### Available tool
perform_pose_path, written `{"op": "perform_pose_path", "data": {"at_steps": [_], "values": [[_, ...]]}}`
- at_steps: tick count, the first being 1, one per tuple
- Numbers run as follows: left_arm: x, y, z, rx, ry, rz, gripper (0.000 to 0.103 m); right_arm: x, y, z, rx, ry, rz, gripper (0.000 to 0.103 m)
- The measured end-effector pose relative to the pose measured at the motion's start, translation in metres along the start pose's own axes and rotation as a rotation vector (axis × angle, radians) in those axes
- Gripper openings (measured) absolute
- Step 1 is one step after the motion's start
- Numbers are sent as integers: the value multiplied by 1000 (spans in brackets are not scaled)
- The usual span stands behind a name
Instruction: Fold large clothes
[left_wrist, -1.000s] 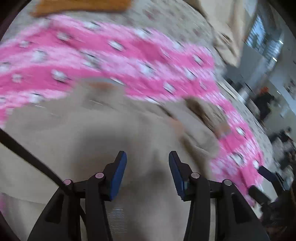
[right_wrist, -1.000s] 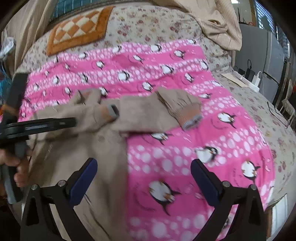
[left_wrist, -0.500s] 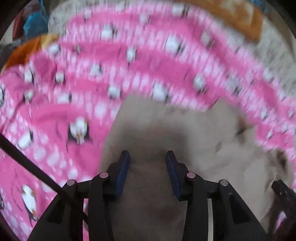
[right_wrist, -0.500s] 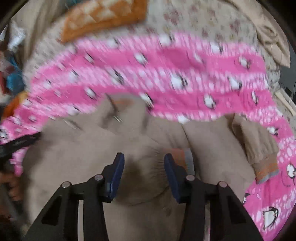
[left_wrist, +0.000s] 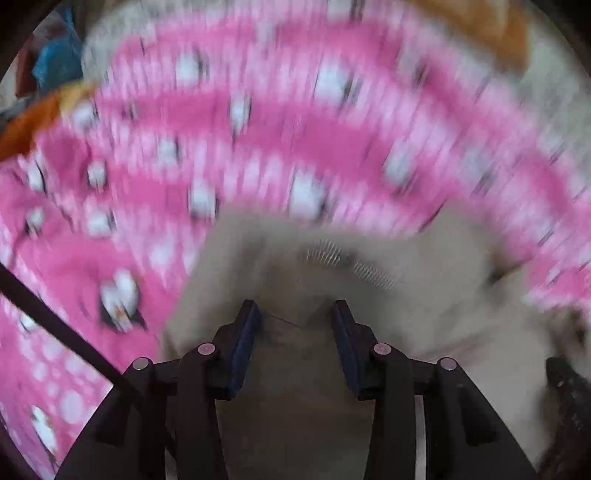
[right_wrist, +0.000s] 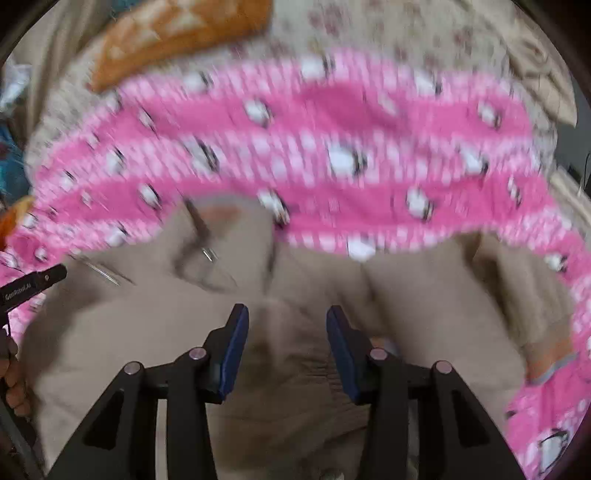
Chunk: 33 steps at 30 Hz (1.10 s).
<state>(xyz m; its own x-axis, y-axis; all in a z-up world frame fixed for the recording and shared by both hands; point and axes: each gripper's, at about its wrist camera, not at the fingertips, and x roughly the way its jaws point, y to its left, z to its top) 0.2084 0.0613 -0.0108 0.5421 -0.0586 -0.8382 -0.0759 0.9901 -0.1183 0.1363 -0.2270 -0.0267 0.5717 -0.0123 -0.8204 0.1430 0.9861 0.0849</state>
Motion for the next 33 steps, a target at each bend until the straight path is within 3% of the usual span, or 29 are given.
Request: {"op": "perform_pose_path", "data": {"at_steps": [1, 5, 9, 11, 13, 15, 18, 21, 23, 25, 28, 29, 31, 33], "values": [[-1, -1, -1, 13, -21, 4, 23, 9, -6, -5, 8, 33, 11, 46], [-12, 2, -4, 11, -24, 6, 23, 0, -2, -5, -24, 11, 4, 48], [-45, 14, -8, -116, -94, -44, 23, -38, -8, -5, -22, -107, 35, 49], [-59, 13, -14, -118, -131, -60, 23, -55, -5, -9, -64, -147, 61, 53], [-55, 6, -25, -80, -88, -53, 27, -47, 0, -16, -99, -92, 51, 64], [-33, -1, -34, -37, 8, -45, 29, -23, 0, -30, -143, 43, 32, 67], [-34, -13, -37, 45, -23, 11, 30, -49, -9, -24, -154, -53, 13, 66], [-50, -11, -41, 32, -36, -29, 30, -120, -56, -3, -122, -275, -1, 70], [-69, -13, -48, 38, -56, -66, 30, -143, -88, -7, -130, -351, -105, 86], [-90, -19, -58, 66, -94, -113, 30, -148, -134, -16, -100, -338, -216, 87], [-103, -30, -69, 114, -112, -151, 31, -146, -223, -37, 53, -266, -286, 83], [-101, -36, -71, 130, -98, -159, 32, -145, -243, -41, 108, -254, -273, 81], [-93, -40, -72, 134, -73, -159, 32, -139, -275, -51, 198, -228, -169, 76], [-85, -39, -70, 107, -51, -148, 32, -128, -283, -55, 231, -195, -101, 59]]}}
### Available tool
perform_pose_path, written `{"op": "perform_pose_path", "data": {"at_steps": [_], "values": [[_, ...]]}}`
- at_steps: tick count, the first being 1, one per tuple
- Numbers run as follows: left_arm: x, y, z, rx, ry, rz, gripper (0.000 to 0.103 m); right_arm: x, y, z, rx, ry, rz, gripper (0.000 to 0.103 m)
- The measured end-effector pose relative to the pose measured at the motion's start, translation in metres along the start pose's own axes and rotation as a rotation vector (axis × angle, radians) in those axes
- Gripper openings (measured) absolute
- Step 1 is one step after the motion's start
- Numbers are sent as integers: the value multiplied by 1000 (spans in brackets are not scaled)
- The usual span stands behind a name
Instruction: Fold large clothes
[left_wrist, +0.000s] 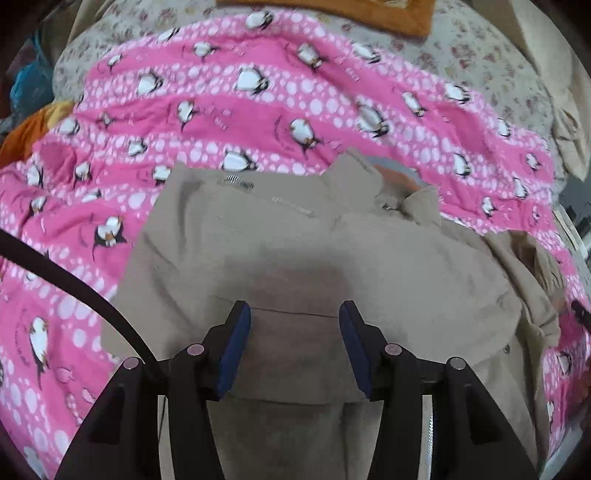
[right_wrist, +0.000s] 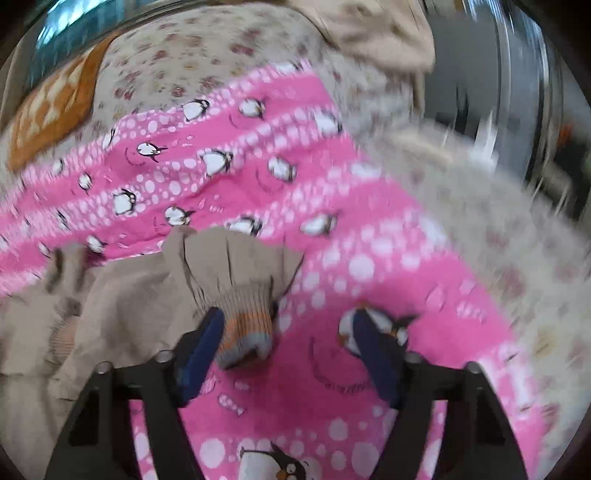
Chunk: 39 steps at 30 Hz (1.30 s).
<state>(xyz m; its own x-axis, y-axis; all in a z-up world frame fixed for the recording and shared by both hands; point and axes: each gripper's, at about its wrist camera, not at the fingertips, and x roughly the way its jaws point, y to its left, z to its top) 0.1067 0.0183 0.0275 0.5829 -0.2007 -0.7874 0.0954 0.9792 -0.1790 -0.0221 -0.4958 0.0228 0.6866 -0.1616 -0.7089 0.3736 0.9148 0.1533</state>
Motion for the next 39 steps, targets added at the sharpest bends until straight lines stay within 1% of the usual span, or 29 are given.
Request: {"op": "perform_pose_path", "data": {"at_steps": [2, 4, 5, 6, 7, 8, 9, 10, 11, 13, 14, 15, 16, 17, 18, 20, 23, 25, 26, 27, 29, 31, 32, 33, 35, 36, 37, 38, 39], "values": [[5, 4, 1, -31, 11, 1, 32, 11, 10, -6, -26, 24, 61, 51], [5, 8, 1, -40, 10, 7, 32, 23, 25, -12, -75, 55, 63, 42], [5, 9, 0, -43, 8, 10, 32, 29, 32, -14, -82, 83, 83, 27], [4, 11, 0, -48, 6, 12, 32, 31, 36, -17, -72, 103, 116, 13], [5, 13, 1, -55, 8, 15, 32, 30, 39, -17, -46, 122, 151, 13], [7, 16, 1, -64, 13, 17, 32, 25, 41, -15, -9, 117, 177, 13], [8, 17, 0, -71, 17, 19, 32, 18, 42, -13, 38, 102, 218, 12], [9, 19, 0, -76, 23, 22, 32, 10, 40, -11, 108, 79, 282, 12], [10, 19, 0, -81, 28, 27, 32, -3, 37, -8, 231, 39, 401, 12], [12, 20, -1, -86, 29, 35, 32, -16, 36, -10, 414, -13, 585, 12], [12, 19, -1, -83, 29, 37, 32, -19, 41, -16, 537, -36, 709, 12], [12, 19, -1, -81, 28, 37, 32, -16, 48, -19, 603, -39, 772, 12], [11, 19, -2, -81, 27, 36, 32, -12, 59, -26, 667, -29, 831, 12], [11, 20, -2, -82, 27, 35, 32, -2, 78, -37, 731, 11, 895, 12], [11, 20, -2, -84, 28, 33, 32, 3, 91, -43, 757, 36, 914, 12], [10, 22, -2, -90, 28, 33, 32, 19, 135, -60, 790, 108, 943, 12], [11, 25, -1, -102, 26, 35, 32, 30, 190, -74, 749, 157, 969, 12], [11, 25, -1, -107, 25, 40, 32, 34, 215, -80, 725, 154, 984, 12], [11, 25, -1, -107, 25, 40, 32, 35, 227, -84, 698, 146, 980, 12], [11, 25, -1, -104, 25, 40, 32, 34, 236, -86, 657, 134, 956, 13], [10, 25, -1, -100, 25, 39, 32, 32, 246, -90, 572, 126, 855, 23], [11, 26, 0, -103, 29, 36, 32, 30, 247, -94, 505, 156, 758, 41], [11, 26, 0, -108, 29, 35, 32, 27, 242, -96, 488, 172, 723, 54], [11, 25, 1, -112, 28, 34, 32, 22, 237, -100, 459, 189, 682, 54], [11, 23, 1, -116, 28, 30, 32, 14, 228, -101, 393, 221, 638, 54], [11, 21, 1, -115, 29, 28, 32, 6, 225, -102, 334, 239, 606, 54], [11, 19, 0, -114, 28, 27, 32, -1, 225, -102, 264, 244, 571, 54], [11, 17, 0, -110, 28, 24, 32, -14, 229, -96, 117, 226, 496, 54], [11, 16, 0, -107, 29, 21, 32, -20, 232, -93, 27, 199, 449, 54]]}}
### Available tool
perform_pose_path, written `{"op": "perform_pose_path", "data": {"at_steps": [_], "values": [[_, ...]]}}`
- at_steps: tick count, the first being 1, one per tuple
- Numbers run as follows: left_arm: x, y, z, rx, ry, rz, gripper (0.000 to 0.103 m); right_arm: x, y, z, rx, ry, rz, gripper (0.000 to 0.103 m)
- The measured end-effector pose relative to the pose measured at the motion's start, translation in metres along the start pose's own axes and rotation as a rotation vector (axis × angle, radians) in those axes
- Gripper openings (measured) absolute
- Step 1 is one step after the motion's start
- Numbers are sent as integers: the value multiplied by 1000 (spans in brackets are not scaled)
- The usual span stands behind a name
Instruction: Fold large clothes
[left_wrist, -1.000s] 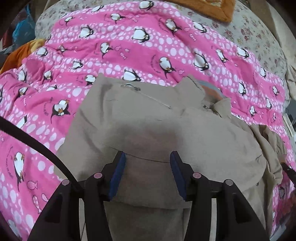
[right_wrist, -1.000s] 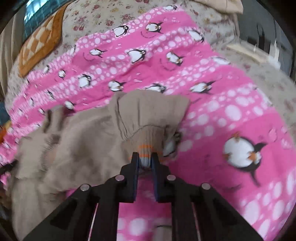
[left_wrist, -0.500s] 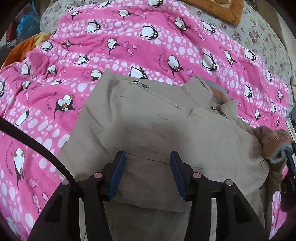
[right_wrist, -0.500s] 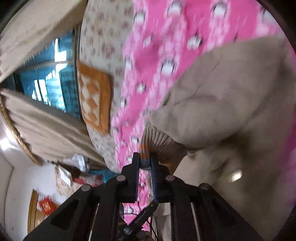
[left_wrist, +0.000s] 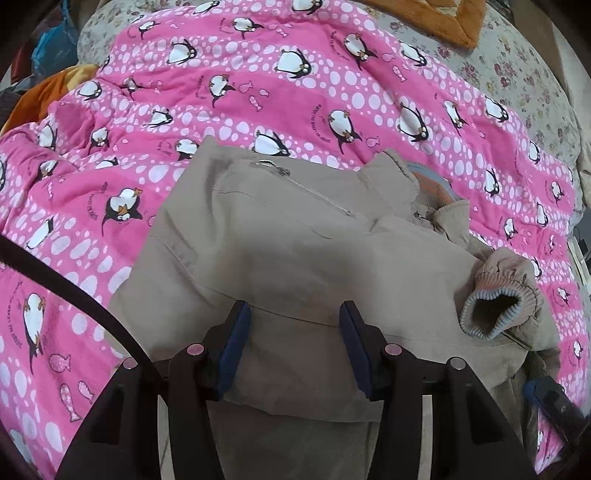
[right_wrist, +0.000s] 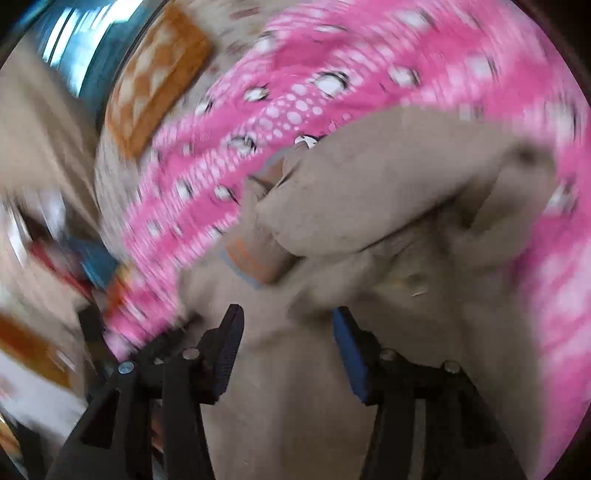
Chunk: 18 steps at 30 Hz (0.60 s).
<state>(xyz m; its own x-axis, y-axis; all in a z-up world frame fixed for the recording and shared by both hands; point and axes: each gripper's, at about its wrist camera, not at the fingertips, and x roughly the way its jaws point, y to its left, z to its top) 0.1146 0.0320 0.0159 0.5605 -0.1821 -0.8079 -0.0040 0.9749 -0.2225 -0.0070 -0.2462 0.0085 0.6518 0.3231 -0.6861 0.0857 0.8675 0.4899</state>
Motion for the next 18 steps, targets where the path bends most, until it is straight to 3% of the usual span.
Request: {"op": "perform_pose_path", "data": {"at_steps": [2, 3, 5, 6, 9, 12, 15, 16, 17, 18], "values": [[0, -1, -1, 7, 0, -3, 32, -11, 27, 6, -336, -69, -192, 54], [0, -2, -2, 9, 1, -2, 32, -10, 40, 7, -499, -108, -267, 59], [1, -1, -2, 14, 3, -4, 32, -4, 59, 6, -727, -169, -327, 65], [1, 0, -2, 14, 5, -7, 32, 3, 66, 4, -847, -177, -308, 68], [-1, 7, -1, -1, 8, -15, 32, 25, 69, 12, -928, -99, -254, 67], [-4, 15, 2, -25, 7, -23, 32, 43, 65, 11, -1018, -80, -328, 67], [-13, 26, 11, -50, -17, -29, 32, 59, 56, 18, -1020, -56, -372, 65], [-18, 34, 16, -69, -35, -32, 32, 63, 58, 23, -1004, -53, -380, 57], [-24, 43, 21, -89, -56, -28, 32, 65, 57, 27, -967, -50, -379, 24], [-29, 51, 25, -108, -74, -20, 32, 61, 56, 36, -895, -52, -340, 18]]}}
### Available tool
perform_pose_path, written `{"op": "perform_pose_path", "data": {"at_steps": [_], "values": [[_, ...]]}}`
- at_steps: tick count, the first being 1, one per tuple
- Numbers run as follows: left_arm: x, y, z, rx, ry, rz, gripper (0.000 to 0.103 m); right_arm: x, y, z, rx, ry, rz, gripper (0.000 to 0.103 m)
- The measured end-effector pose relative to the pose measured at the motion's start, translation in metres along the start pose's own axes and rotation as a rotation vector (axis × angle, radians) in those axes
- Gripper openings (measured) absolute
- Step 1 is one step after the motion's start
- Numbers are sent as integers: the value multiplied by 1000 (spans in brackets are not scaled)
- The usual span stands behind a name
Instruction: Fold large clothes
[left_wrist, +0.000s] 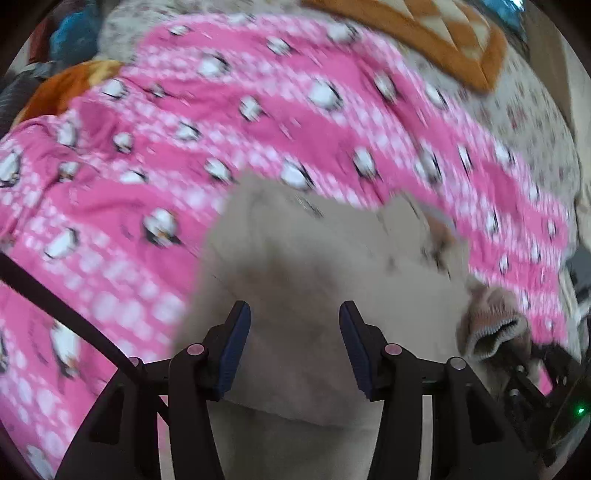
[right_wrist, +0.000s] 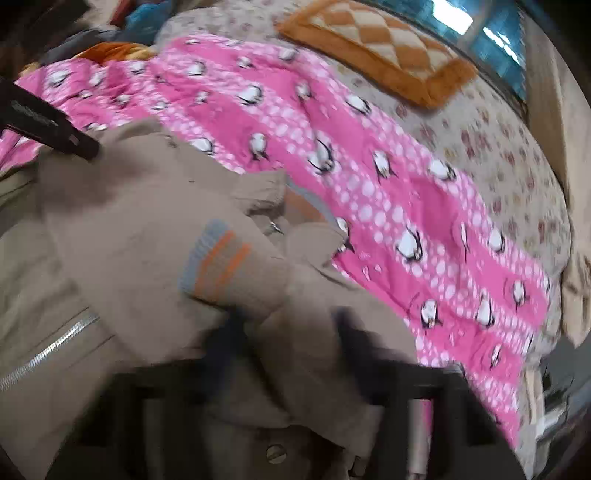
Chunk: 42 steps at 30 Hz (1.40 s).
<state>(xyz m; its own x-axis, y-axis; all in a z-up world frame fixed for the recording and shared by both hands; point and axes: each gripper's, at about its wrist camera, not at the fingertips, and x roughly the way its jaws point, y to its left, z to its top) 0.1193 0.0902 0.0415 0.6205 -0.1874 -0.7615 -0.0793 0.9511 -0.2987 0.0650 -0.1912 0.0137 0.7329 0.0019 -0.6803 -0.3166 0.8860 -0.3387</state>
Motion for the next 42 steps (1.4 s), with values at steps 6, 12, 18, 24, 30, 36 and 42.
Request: {"op": "perform_pose_path", "data": {"at_steps": [6, 12, 18, 24, 30, 36, 42], "values": [[-22, 52, 21, -128, -91, 90, 32, -42, -13, 37, 393, -208, 209, 17], [-38, 84, 27, -198, -139, 119, 32, -24, 43, 86, 541, -181, 314, 16], [-39, 100, 31, -232, -129, 119, 32, 40, 119, 94, 566, -62, 360, 21], [-40, 96, 30, -218, -125, 103, 32, 42, 137, 67, 521, 40, 417, 48], [-48, 53, 25, -74, -197, 22, 32, -49, 67, 36, 440, -85, 323, 58], [-28, -32, 11, 257, -197, -23, 4, -82, -39, -45, 567, -158, -47, 42], [51, -31, -2, 224, 44, 164, 5, -13, -52, -65, 587, 124, 84, 12]]}}
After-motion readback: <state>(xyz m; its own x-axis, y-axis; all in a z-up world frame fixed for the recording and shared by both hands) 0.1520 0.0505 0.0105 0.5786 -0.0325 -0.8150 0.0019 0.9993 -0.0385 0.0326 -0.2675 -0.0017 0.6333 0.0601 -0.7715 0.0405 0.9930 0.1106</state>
